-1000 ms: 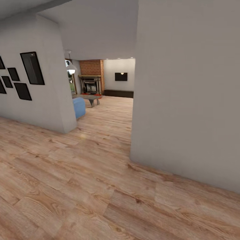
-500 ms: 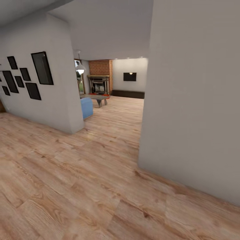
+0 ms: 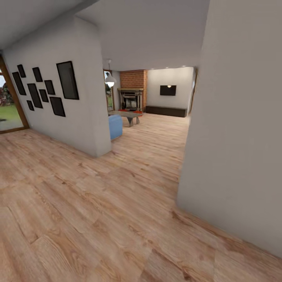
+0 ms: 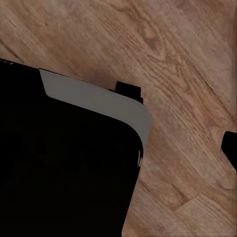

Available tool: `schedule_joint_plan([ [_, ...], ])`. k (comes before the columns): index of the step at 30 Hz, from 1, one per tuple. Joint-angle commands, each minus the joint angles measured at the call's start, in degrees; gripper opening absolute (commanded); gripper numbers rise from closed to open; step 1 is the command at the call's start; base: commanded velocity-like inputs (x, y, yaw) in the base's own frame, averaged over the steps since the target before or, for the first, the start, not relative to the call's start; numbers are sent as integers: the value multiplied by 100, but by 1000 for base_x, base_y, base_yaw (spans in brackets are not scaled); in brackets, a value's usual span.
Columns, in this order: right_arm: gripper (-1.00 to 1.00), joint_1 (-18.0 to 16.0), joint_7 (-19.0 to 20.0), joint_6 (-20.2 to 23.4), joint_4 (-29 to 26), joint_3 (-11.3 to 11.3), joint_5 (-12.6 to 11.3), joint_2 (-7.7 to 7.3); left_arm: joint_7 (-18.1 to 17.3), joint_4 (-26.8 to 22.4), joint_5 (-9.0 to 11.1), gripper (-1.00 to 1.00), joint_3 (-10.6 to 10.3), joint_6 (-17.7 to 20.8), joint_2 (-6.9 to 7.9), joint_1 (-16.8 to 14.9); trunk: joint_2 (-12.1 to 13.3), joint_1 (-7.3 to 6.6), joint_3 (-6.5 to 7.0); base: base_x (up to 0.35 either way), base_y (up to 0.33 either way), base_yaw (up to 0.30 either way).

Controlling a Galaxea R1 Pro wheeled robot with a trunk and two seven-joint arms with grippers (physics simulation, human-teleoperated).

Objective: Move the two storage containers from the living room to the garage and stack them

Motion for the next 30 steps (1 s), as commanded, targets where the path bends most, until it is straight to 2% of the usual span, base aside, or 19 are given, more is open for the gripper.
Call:
schedule_joint_plan([
  [1,100,-6,33,-34,18,39,-61,1,-5,1,50,100,3,-13,0,-3,-2,3,-5,322,0,36],
  [30,100,-6,33,-34,17,41,-52,1,-7,1,51,100,4,-13,0,-1,-2,3,-5,322,0,2],
])
